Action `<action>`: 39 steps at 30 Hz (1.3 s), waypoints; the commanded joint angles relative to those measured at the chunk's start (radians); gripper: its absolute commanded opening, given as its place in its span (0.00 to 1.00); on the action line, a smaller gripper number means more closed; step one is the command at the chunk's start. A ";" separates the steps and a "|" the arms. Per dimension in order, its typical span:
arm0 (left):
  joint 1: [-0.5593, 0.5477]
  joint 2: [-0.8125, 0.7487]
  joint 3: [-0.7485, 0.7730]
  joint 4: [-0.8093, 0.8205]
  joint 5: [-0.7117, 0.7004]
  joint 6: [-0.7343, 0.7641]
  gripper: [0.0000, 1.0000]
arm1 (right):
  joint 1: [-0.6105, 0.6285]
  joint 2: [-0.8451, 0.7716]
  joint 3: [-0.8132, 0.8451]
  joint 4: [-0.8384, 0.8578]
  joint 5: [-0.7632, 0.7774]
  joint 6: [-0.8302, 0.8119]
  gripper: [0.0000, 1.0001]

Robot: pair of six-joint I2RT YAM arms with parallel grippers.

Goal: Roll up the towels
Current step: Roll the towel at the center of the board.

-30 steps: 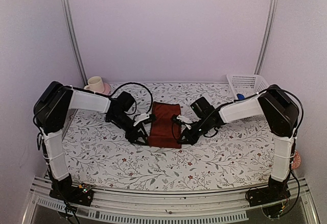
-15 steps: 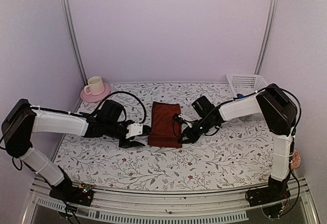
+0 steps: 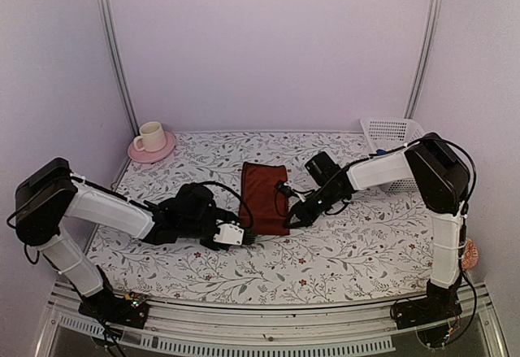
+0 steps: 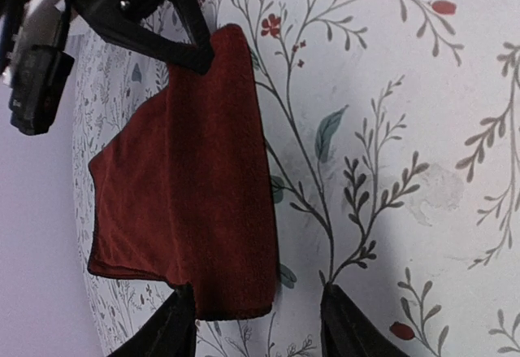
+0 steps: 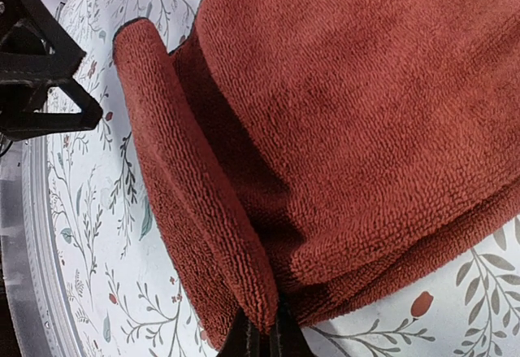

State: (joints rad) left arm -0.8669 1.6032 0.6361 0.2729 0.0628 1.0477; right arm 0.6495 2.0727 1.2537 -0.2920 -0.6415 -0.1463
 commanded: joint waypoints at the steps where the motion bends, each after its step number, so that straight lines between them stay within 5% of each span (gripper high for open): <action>1: -0.032 0.037 -0.030 0.082 -0.080 0.060 0.53 | -0.020 0.032 0.004 -0.032 0.032 0.001 0.04; 14: -0.052 0.179 -0.001 0.137 -0.187 0.072 0.53 | -0.021 0.039 0.005 -0.032 0.022 -0.004 0.04; 31: -0.055 0.259 0.034 0.079 -0.240 0.058 0.15 | -0.020 0.045 0.028 -0.056 0.020 -0.019 0.09; 34: -0.055 0.258 0.055 0.038 -0.229 0.034 0.00 | -0.021 0.034 0.025 -0.062 0.030 -0.028 0.14; 39: -0.050 0.241 0.092 -0.057 -0.170 -0.006 0.00 | -0.022 -0.005 0.013 -0.068 0.069 -0.050 0.27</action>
State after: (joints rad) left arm -0.9123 1.8282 0.7078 0.3939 -0.1635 1.0901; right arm 0.6407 2.0823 1.2709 -0.3191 -0.6720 -0.1696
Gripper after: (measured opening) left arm 0.036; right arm 0.241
